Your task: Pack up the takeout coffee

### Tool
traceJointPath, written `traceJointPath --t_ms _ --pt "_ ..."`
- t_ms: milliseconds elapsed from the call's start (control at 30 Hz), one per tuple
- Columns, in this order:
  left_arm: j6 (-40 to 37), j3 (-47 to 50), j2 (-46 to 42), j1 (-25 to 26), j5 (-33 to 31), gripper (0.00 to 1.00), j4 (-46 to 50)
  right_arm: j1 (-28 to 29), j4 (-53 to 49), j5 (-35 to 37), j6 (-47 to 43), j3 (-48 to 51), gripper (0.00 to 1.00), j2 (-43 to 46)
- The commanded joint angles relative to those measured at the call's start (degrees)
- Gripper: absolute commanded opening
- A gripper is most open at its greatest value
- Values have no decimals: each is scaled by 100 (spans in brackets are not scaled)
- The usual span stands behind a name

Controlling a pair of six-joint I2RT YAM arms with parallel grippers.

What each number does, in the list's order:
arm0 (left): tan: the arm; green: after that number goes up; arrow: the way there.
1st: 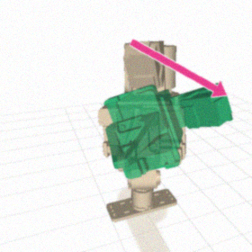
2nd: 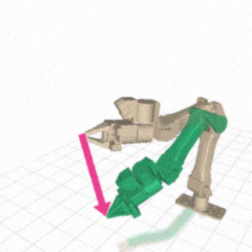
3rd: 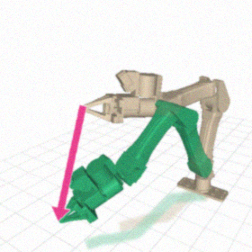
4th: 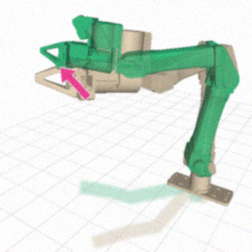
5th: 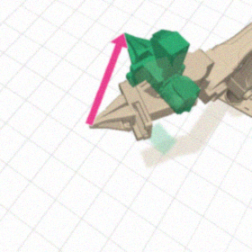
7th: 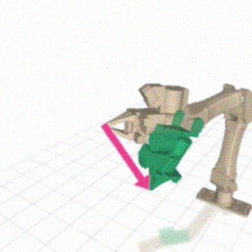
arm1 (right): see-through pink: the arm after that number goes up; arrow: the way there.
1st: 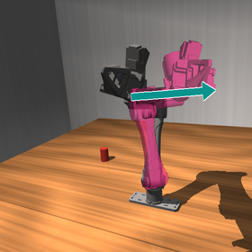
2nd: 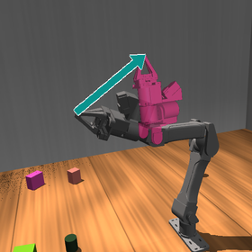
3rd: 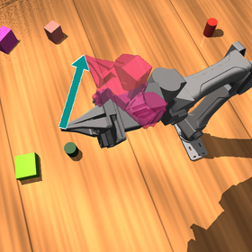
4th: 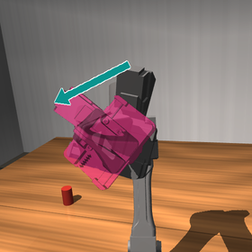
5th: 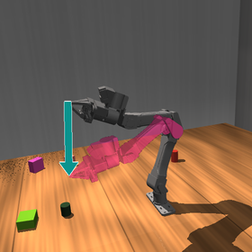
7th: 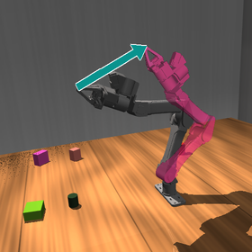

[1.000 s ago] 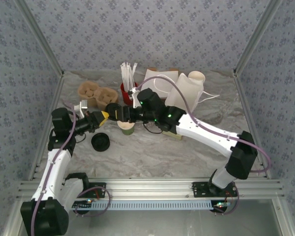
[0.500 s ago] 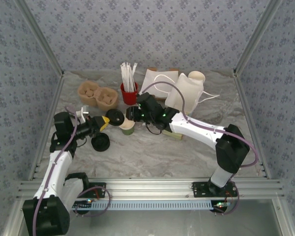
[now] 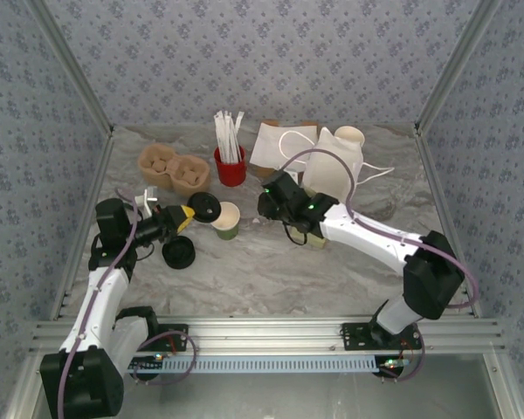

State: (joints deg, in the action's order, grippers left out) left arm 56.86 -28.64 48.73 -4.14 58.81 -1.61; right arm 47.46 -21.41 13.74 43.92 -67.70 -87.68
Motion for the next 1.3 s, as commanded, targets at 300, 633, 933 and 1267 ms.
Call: traceJointPath --t_ms 300,633,933,1267 --pt "-96 -36 137 -40 203 13 -343 -280 -931 390 -285 450 39 715" --pt "-89 -14 400 88 222 13 -562 -273 -545 -329 -290 441 40 1060" --pt "-146 -62 901 342 94 14 -842 7 931 -1626 266 138 45 480" --pt "-250 14 1211 469 68 14 -962 141 1273 -2145 449 -743 42 -641"
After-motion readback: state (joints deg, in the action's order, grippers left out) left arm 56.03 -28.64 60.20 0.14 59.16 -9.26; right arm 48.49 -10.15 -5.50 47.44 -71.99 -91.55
